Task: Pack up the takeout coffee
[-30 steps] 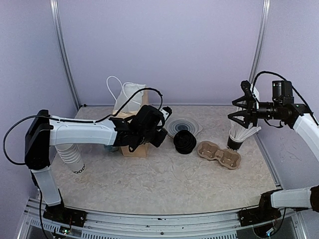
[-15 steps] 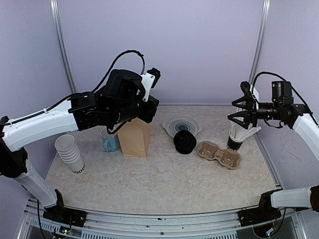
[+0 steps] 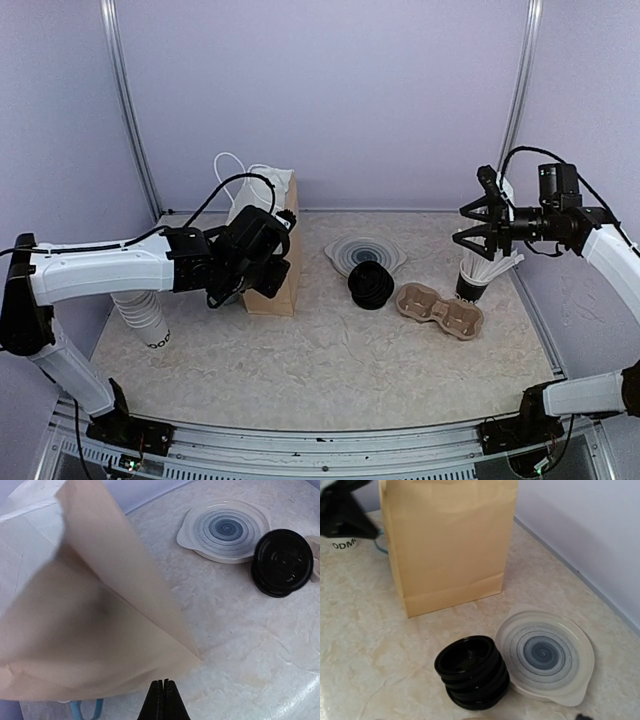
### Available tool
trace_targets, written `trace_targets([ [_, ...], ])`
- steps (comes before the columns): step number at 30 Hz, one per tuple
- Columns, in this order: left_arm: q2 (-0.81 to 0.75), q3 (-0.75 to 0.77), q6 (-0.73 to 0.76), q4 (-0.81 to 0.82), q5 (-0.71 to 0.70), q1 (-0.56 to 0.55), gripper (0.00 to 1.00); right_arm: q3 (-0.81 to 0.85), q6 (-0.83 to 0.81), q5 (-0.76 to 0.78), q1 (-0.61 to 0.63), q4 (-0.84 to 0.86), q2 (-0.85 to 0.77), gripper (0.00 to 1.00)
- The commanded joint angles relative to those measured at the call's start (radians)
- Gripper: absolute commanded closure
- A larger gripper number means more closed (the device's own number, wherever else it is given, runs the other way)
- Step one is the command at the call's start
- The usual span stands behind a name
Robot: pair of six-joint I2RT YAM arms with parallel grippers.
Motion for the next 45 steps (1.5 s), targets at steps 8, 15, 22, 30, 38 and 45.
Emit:
trace_targets([
  [8,0.196,0.147,0.069,0.211,0.051,0.158,1.0,0.005,0.01,-0.014,0.014,-0.009,-0.038,0.19],
  [15,0.067,0.287,-0.19,-0.258,-0.055,0.047,0.81,-0.027,0.001,-0.009,0.016,0.008,-0.029,0.19],
  [22,-0.048,0.34,-0.528,-0.729,-0.1,0.098,0.56,-0.014,-0.009,-0.024,0.031,0.009,0.036,0.18],
  [30,-0.156,0.179,-0.564,-0.848,0.014,0.379,0.54,-0.009,-0.012,-0.03,0.061,0.011,0.076,0.19],
  [38,-0.195,0.115,-0.56,-0.864,0.042,0.438,0.56,-0.026,-0.014,-0.018,0.072,0.012,0.065,0.19],
  [45,-0.253,0.057,-0.572,-0.863,0.046,0.492,0.66,-0.038,-0.014,-0.016,0.074,0.018,0.062,0.19],
])
